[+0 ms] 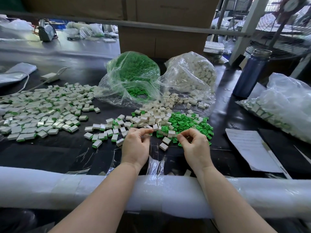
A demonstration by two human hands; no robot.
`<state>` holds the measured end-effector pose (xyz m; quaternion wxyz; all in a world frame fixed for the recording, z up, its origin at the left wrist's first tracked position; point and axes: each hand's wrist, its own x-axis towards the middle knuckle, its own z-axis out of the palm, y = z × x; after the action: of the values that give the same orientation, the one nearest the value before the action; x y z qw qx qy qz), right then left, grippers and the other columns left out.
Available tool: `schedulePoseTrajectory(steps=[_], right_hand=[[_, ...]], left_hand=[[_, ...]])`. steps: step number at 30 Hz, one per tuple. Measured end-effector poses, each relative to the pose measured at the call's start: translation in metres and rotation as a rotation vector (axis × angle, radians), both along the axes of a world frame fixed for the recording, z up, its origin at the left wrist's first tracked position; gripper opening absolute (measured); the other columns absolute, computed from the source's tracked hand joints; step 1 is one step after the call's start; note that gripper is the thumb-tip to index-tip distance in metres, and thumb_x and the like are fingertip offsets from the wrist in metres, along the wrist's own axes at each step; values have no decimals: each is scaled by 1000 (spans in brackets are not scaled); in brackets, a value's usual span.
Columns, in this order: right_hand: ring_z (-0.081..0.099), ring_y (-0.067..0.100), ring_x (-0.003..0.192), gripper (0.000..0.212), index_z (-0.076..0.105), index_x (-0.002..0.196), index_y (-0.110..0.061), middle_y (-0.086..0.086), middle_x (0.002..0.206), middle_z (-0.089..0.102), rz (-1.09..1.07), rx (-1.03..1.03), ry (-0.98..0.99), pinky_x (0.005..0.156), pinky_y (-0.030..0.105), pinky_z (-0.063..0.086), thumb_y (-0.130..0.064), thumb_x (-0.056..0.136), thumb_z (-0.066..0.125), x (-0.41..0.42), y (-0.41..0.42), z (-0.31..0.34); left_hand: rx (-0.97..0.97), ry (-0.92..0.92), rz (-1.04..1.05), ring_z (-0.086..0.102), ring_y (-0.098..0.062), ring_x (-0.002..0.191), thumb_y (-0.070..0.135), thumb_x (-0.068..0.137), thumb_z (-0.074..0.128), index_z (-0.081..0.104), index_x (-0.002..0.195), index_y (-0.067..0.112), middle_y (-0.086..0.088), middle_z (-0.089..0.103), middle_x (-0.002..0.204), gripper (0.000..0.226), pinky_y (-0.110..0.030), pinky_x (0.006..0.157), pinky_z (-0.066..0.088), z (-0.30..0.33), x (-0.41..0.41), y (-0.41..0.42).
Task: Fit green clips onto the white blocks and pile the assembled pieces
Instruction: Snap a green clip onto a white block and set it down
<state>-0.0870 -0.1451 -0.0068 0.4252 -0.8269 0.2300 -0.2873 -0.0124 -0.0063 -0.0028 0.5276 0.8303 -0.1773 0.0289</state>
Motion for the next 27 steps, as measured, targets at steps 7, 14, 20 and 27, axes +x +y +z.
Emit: schedulePoseTrajectory(steps=[7, 14, 20, 27], right_hand=[[51, 16, 73, 12, 59, 76, -17, 0, 77, 58, -49, -74, 71, 67, 27, 37, -16, 86, 64, 0, -1, -1], [55, 21, 98, 5, 63, 84, -19, 1, 98, 62, -156, -139, 229, 85, 30, 40, -14, 85, 62, -1, -3, 0], [47, 19, 114, 10, 69, 91, -23, -3, 113, 58, -217, -216, 365, 87, 30, 26, -28, 84, 64, 0, -1, -1], [47, 19, 112, 18, 69, 99, -22, -4, 111, 57, -195, -323, 407, 90, 32, 28, -34, 86, 62, -1, 1, 1]], left_hand=[[106, -48, 175, 49, -16, 86, 5, 87, 60, 69, 93, 4, -2, 47, 100, 11, -7, 75, 34, -6, 7, 2], [260, -57, 296, 43, -23, 105, -10, 85, 45, 68, 98, 11, -7, 48, 112, 33, -24, 85, 35, -7, 8, 6], [441, -206, 240, 40, -22, 110, 18, 85, 63, 67, 102, 21, -1, 50, 111, 17, -34, 94, 29, -5, 1, 4], [370, -332, -252, 44, -14, 98, 23, 87, 62, 70, 106, 20, 5, 52, 95, 21, -23, 89, 37, -6, -6, -5]])
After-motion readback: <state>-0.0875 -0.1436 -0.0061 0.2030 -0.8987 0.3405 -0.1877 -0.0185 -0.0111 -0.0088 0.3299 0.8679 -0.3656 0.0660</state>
